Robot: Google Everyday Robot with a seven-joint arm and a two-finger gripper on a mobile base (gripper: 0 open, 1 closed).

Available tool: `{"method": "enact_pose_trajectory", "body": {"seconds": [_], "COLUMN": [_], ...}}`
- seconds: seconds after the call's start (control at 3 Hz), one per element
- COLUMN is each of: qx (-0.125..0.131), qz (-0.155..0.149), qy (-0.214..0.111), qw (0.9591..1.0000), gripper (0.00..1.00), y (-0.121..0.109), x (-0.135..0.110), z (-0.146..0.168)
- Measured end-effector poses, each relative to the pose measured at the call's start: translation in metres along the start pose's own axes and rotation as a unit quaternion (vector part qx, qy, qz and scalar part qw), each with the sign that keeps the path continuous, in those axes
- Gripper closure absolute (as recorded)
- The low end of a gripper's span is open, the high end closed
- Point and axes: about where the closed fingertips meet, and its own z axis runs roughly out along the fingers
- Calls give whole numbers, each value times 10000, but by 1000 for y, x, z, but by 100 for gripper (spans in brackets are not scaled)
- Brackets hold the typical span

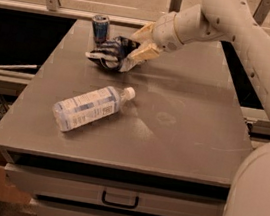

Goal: Move blue chip bag near redbull can

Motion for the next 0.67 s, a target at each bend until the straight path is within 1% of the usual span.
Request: {"method": "enact_pose_trajectory", "body": {"seconds": [0.33,0.67], "qx": [-10,-19], "qz": [-17,-23], "qy": [1,128], "qw": [10000,9999], "gripper": [0,0], "y": [0,2], "x": [-5,-2], "z": [3,-2]}}
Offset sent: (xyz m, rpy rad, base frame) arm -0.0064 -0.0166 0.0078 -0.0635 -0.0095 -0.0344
